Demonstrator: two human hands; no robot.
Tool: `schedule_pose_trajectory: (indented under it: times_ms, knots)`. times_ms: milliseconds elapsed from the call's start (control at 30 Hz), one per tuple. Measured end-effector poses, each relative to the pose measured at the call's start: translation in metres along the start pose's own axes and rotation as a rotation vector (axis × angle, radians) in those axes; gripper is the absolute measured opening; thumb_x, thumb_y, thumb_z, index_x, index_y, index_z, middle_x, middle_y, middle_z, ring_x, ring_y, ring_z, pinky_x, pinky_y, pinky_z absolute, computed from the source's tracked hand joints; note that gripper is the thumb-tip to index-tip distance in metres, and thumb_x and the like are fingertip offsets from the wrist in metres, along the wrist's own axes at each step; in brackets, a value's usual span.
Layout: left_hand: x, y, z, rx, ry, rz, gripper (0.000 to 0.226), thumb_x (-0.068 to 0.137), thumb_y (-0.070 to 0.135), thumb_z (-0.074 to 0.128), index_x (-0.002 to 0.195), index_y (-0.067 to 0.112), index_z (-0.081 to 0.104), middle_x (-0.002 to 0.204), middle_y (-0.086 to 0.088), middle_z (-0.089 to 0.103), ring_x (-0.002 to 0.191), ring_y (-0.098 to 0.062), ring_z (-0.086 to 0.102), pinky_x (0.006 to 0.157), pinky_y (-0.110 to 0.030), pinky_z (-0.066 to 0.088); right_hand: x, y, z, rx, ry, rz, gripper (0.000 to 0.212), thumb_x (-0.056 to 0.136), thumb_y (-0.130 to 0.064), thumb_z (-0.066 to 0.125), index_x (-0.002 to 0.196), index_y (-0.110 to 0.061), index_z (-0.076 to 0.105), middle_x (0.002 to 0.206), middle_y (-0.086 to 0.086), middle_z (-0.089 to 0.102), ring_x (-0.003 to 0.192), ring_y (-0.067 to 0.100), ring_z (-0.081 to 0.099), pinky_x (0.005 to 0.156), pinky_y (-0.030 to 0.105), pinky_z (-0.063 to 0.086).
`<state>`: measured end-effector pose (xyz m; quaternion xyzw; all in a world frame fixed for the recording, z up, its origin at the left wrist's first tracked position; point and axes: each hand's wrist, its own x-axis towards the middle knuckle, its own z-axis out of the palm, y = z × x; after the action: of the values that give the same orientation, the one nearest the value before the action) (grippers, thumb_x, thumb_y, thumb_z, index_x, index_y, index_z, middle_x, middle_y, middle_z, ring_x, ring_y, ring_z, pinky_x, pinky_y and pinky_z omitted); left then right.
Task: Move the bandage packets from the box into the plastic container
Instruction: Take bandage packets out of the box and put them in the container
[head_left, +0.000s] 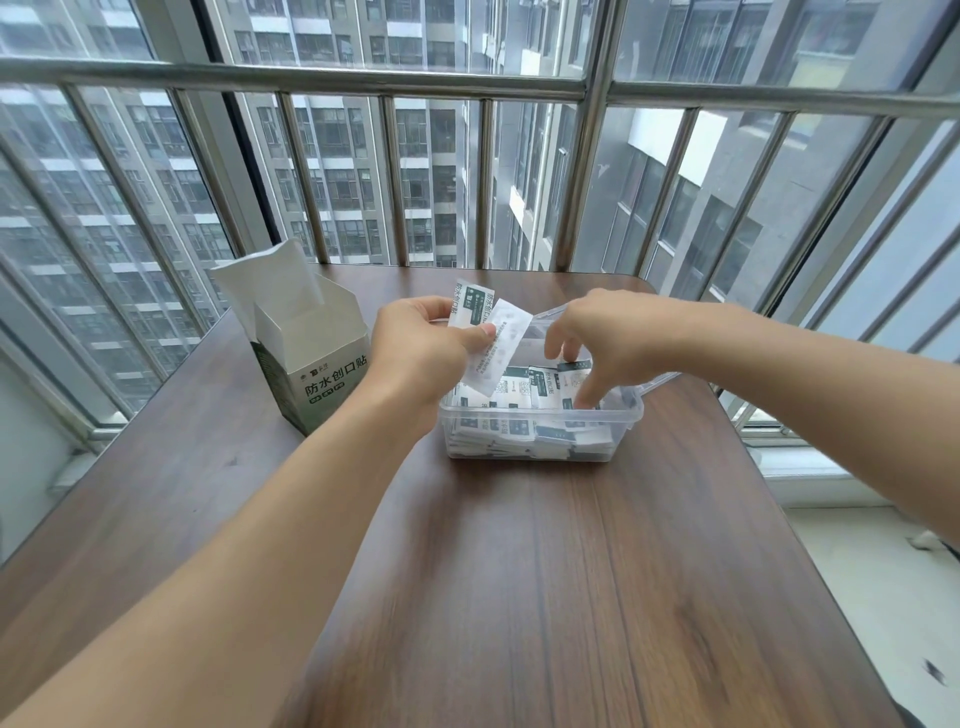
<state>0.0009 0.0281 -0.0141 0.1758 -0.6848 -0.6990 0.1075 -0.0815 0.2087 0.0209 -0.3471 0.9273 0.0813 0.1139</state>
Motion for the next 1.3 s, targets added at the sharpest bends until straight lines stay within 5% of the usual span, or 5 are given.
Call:
schedule_pose_trajectory:
  times_ms: [300, 467, 700, 900, 1300]
  knots:
    - [-0.003, 0.0, -0.001, -0.035, -0.016, -0.011, 0.018, 0.081, -0.002, 0.078, 0.092, 0.01, 0.071, 0.082, -0.005, 0.076, 0.058, -0.012, 0.071, 0.047, -0.02, 0.051, -0.006, 0.009, -0.012, 0.102, -0.021, -0.025, 0.054, 0.072, -0.036, 0.088, 0.121, -0.028, 0.067, 0.109, -0.015, 0.071, 0.096, 0.012, 0.067, 0.087, 0.034, 0.056]
    - [-0.002, -0.001, 0.0, -0.12, -0.028, -0.046, 0.02, 0.08, -0.001, 0.079, 0.096, 0.009, 0.073, 0.09, -0.008, 0.078, 0.071, -0.021, 0.073, 0.065, -0.031, 0.06, -0.019, 0.006, -0.043, 0.829, 0.156, -0.023, 0.035, 0.085, -0.035, 0.075, 0.115, -0.017, 0.071, 0.101, -0.003, 0.077, 0.072, 0.012, 0.072, 0.054, 0.021, 0.055]
    - [-0.002, -0.001, -0.002, -0.119, -0.04, -0.028, 0.003, 0.092, 0.008, 0.071, 0.09, 0.008, 0.073, 0.08, -0.004, 0.077, 0.069, -0.017, 0.072, 0.069, -0.03, 0.061, -0.006, -0.017, -0.02, 1.118, 0.227, 0.062, 0.014, 0.082, -0.011, 0.079, 0.093, -0.001, 0.076, 0.08, 0.01, 0.077, 0.064, 0.015, 0.07, 0.057, 0.023, 0.057]
    - [0.0, 0.001, -0.016, -0.027, 0.017, 0.031, 0.035, 0.105, 0.022, 0.052, 0.08, 0.007, 0.07, 0.08, -0.01, 0.071, 0.068, -0.019, 0.064, 0.073, -0.035, 0.061, -0.016, -0.022, 0.004, 0.348, 0.634, -0.283, 0.01, 0.082, -0.017, 0.081, 0.073, -0.017, 0.076, 0.073, -0.008, 0.07, 0.06, 0.006, 0.063, 0.061, 0.026, 0.058]
    - [0.002, -0.004, -0.01, 0.281, 0.121, 0.174, 0.013, 0.083, 0.025, 0.08, 0.089, 0.027, 0.069, 0.083, -0.011, 0.075, 0.076, -0.025, 0.075, 0.076, -0.049, 0.062, -0.012, -0.019, -0.007, 0.326, 0.106, -0.285, 0.013, 0.078, -0.026, 0.084, 0.089, -0.03, 0.078, 0.069, -0.035, 0.065, 0.071, -0.001, 0.067, 0.062, 0.009, 0.045]
